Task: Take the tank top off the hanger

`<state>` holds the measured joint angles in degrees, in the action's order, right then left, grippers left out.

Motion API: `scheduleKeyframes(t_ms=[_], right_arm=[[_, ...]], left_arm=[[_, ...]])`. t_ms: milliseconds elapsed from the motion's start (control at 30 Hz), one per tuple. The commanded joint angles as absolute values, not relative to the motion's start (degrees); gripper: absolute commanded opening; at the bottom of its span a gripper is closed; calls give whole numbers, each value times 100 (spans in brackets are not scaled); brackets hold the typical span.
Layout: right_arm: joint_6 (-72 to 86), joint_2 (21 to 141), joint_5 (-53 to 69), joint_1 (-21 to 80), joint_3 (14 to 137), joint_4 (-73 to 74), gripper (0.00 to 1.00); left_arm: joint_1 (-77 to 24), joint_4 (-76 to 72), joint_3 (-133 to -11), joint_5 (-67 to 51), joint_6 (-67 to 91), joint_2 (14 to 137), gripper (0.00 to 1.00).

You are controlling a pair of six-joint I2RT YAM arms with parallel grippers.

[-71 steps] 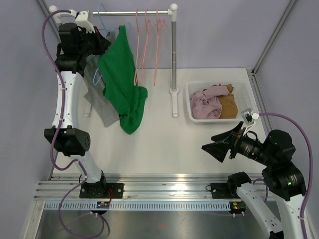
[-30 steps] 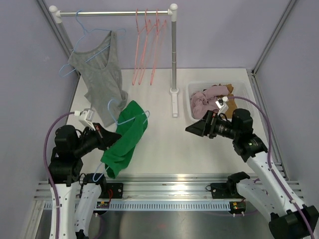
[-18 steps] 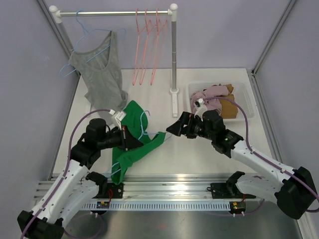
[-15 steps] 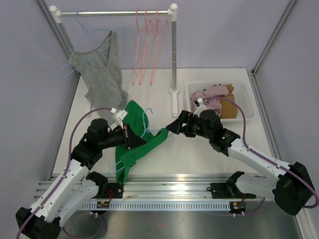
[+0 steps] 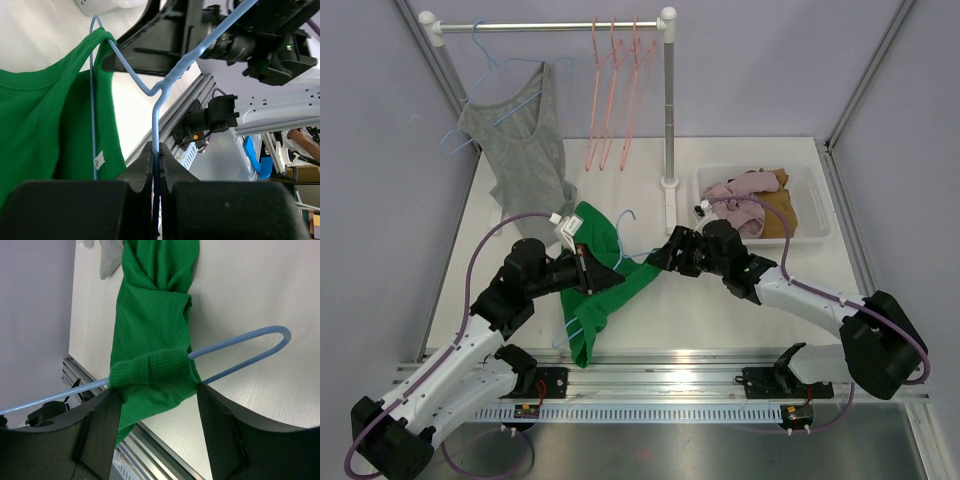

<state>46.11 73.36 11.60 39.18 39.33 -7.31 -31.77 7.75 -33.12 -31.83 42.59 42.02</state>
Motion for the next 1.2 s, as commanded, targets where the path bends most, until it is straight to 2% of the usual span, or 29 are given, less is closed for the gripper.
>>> scheduleKeyframes(t_ms=[0,33,100,133,233,433,467,667,767,1000,1167], right_arm=[[4465,7576,1222,4034,4131,-1177,67],[4465,7620,1222,4043,4105,-1213,65],[4430,7699,1169,4052,4096,-1274,52],[4412,7717,1152,4052,4096,-1257,36],[4281,7673,985,4052,4140,-1082,15],[3912,7374,423,4052,4210,-467,10],[3763,7348,204,4052,4280,-205,1],[3087,7400,-1069,3999,4780,816,0],[2901,7497,-1309,3720,4983,1221,0],[2532,7383,-704,3068,5335,1670,0],[2285,6918,999,3059,5642,1705,0]], left_arm=[[-3208,202,-3498,-3164,4377,4104,0],[-3208,263,-3515,-3155,4360,4096,0],[-3208,281,-3533,-3173,4351,4069,0],[-3208,299,-3551,-3199,4351,4069,0],[-3208,587,-3629,-3016,4193,4034,0],[-3208,1326,-3779,-2795,3692,4052,0],[-3208,1397,-3823,-2830,3578,4052,0],[-3208,1758,-3867,-3120,3358,3833,0],[-3208,1951,-3902,-3225,3340,3613,0],[-3208,2364,-4332,-3524,3357,2998,0],[-3208,1620,-4772,-3989,3654,3058,0]])
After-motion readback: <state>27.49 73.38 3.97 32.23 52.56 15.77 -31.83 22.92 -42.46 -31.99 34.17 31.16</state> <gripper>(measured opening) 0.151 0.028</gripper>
